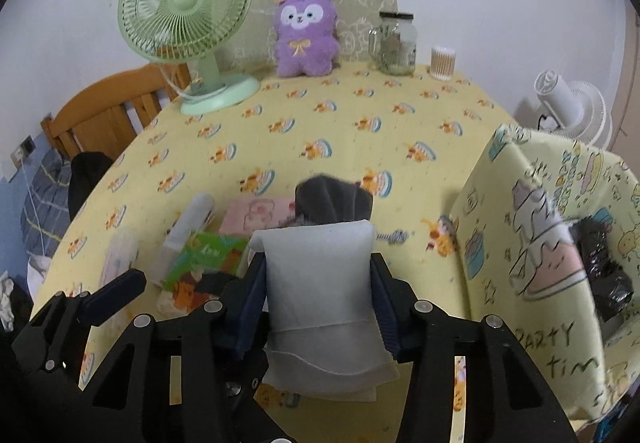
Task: Organize soft objects
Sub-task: 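Grasp the green tissue pack with the left gripper while the right grasps the white towel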
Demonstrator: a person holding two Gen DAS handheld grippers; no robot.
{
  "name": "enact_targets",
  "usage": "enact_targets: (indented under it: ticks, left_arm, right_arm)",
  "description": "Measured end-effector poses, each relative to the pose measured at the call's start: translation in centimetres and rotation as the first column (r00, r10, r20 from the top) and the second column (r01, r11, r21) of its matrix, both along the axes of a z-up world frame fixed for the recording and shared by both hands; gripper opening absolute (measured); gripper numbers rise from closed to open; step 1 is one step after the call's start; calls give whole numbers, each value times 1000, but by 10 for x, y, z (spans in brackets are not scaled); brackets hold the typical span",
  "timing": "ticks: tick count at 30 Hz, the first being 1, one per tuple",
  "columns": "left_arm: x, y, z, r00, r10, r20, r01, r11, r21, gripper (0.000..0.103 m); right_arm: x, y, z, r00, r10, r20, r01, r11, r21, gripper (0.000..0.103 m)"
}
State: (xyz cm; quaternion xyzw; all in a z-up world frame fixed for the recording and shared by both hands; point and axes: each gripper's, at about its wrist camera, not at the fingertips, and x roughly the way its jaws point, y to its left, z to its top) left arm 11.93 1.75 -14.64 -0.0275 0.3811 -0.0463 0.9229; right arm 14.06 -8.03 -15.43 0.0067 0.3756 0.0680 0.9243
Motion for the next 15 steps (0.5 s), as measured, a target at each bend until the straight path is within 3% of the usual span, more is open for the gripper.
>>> enact_targets:
  ticks: [1,5,9,11,15]
  left_arm:
    - [3,1,-1,1000,0,-1,0,1000,0,94]
    - [10,4,-7,1000,8,-22,-8,1000,-14,76]
    - [16,7,-19,997,13,-77,-17,998,-54,67]
    - [17,8,-23,996,21,-91,-26,998,-55,54]
    - [14,6,-21,996,19,-88,-23,998,-50,51]
  right_arm:
    - [1,0,1,1000,-6,6,6,1000,-5,51]
    - [5,1,-2,1000,-13,-1,13,1000,-5,51]
    - [8,4,-6,1000,-8,-13,7,1000,-21,51]
    - [9,4,-8,1000,-7,-15,6,1000,-24,51]
    - [9,3,-9,1000,-8,-20,8,1000,-23,51]
